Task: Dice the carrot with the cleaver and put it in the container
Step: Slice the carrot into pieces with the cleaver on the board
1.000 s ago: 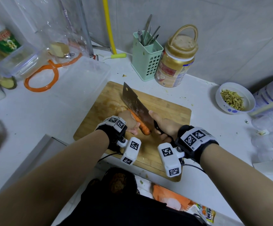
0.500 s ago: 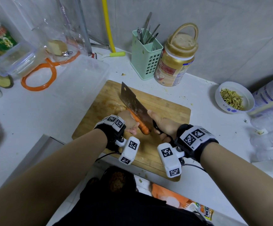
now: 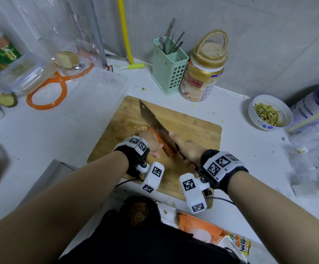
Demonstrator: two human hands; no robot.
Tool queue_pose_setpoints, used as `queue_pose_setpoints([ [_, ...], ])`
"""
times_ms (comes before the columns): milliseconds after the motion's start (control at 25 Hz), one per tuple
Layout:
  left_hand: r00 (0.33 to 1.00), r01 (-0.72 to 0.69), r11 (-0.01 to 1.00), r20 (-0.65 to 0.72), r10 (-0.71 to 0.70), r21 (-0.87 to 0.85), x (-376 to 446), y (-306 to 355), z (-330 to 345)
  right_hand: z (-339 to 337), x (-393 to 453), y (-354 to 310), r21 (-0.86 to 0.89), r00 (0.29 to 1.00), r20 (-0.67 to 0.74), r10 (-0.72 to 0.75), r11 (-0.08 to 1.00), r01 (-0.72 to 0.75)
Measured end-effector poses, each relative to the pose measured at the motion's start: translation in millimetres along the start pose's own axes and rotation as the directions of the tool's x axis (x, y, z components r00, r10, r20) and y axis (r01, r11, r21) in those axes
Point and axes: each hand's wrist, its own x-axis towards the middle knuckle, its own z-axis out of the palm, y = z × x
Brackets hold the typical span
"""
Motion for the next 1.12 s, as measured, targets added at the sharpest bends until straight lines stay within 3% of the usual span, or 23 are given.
queue_pose_setpoints([
  [320, 0.982, -0.189, 0.974, 0.022, 0.187, 0.125, -1.1, -13.4, -8.0, 14.0, -5.5, -4.0, 0.022, 0.998, -0.054, 0.037, 0.999, -0.035],
  [680, 0.929, -0.366, 0.864, 0.073, 0.364, 0.346, -22.5, -20.5, -2.2, 18.2, -8.7, -1.3, -0.024, 0.995, -0.100, -0.006, 1.000, 0.003],
  [840, 0.906, -0.360, 0.827, -0.048, 0.420, 0.432, -23.3, -25.1, 8.7, 14.0, -5.5, 2.4, -0.058, 0.995, -0.064, -0.082, 0.995, 0.079],
  [960, 0.897, -0.274, 0.838, -0.188, 0.400, 0.472, -24.2, -30.7, 17.0, 23.4, 0.3, 9.1, -0.143, 0.986, -0.058, -0.159, 0.978, 0.150],
  [1120, 0.854, -0.256, 0.890, -0.344, 0.391, 0.376, -28.2, -39.0, 24.9, 24.4, 4.5, 12.4, -0.203, 0.979, -0.040, -0.202, 0.960, 0.190],
])
